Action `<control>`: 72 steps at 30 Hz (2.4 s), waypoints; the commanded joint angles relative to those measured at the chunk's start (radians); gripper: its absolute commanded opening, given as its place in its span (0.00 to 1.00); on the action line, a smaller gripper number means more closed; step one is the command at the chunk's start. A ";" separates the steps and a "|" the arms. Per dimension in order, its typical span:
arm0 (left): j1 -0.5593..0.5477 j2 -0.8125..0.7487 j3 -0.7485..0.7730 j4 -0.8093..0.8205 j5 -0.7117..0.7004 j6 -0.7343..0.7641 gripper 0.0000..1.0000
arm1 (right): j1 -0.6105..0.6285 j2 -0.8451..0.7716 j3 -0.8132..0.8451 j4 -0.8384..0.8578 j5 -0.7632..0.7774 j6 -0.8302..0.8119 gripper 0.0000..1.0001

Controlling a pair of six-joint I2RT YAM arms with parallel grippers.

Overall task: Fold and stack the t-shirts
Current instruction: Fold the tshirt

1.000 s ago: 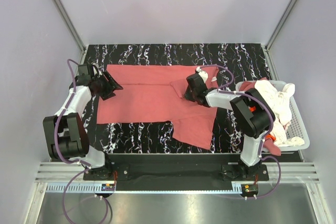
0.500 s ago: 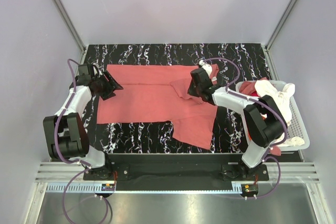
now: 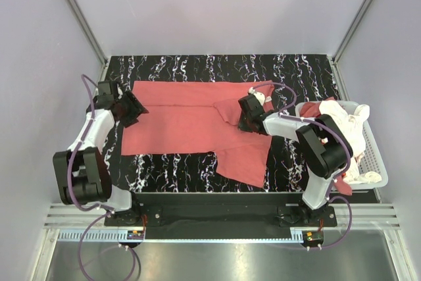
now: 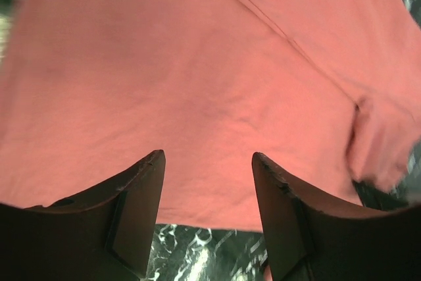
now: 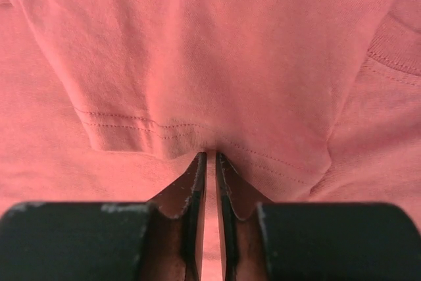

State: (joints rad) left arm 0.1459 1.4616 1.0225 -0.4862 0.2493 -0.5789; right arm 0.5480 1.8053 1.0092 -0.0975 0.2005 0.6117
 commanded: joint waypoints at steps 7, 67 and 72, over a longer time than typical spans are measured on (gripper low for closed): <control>0.136 -0.220 -0.104 -0.075 -0.226 -0.298 0.59 | 0.004 -0.259 0.085 -0.298 -0.050 0.152 0.42; 0.212 -0.149 -0.417 0.006 -0.326 -0.469 0.57 | 0.262 -0.822 -0.406 -0.686 0.066 0.898 0.00; 0.212 -0.126 -0.394 0.014 -0.366 -0.476 0.56 | 0.263 -0.863 -0.403 -0.668 0.089 0.861 0.00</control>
State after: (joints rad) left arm 0.3531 1.3014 0.6205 -0.4911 -0.0601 -1.0355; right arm 0.8001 0.9695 0.5777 -0.7826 0.2268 1.5093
